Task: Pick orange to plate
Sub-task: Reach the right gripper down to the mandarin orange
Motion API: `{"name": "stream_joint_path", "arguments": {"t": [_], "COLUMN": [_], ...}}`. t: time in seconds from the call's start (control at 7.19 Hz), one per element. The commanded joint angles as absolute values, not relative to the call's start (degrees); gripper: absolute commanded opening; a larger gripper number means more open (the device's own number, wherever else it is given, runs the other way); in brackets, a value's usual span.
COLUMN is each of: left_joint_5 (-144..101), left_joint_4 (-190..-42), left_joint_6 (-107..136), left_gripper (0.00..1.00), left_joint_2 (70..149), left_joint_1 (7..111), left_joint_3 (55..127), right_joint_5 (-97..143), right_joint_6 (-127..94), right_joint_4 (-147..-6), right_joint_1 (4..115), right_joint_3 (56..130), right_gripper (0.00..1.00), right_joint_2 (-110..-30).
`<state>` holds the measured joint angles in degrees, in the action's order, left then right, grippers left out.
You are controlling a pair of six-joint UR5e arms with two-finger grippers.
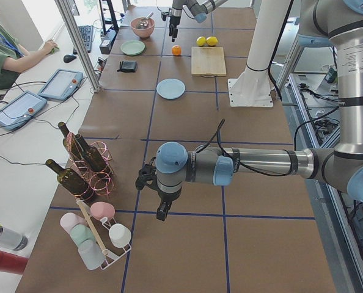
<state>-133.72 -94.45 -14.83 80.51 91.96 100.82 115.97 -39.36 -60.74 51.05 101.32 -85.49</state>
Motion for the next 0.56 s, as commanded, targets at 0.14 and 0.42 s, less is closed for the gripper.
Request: {"name": "stream_joint_path", "arguments": {"t": [0.14,0.42], "left_joint_5": [-133.9,-133.9], "left_joint_4": [-94.5,-94.7], "left_joint_6": [-15.1,-15.4], "left_gripper": [1.00,1.00], "left_joint_2": [80.3,79.7], "left_joint_1": [92.0,92.1], "left_joint_3": [101.2,101.3], "right_joint_5": [110.1,109.1], "right_joint_6": [-41.7,-41.5], "right_joint_4": [-65.8,-65.6], "right_joint_1": [44.1,42.8], "right_joint_3": [103.9,103.1], "right_gripper": [1.00,1.00], "right_joint_2": [-85.5,-86.0]}}
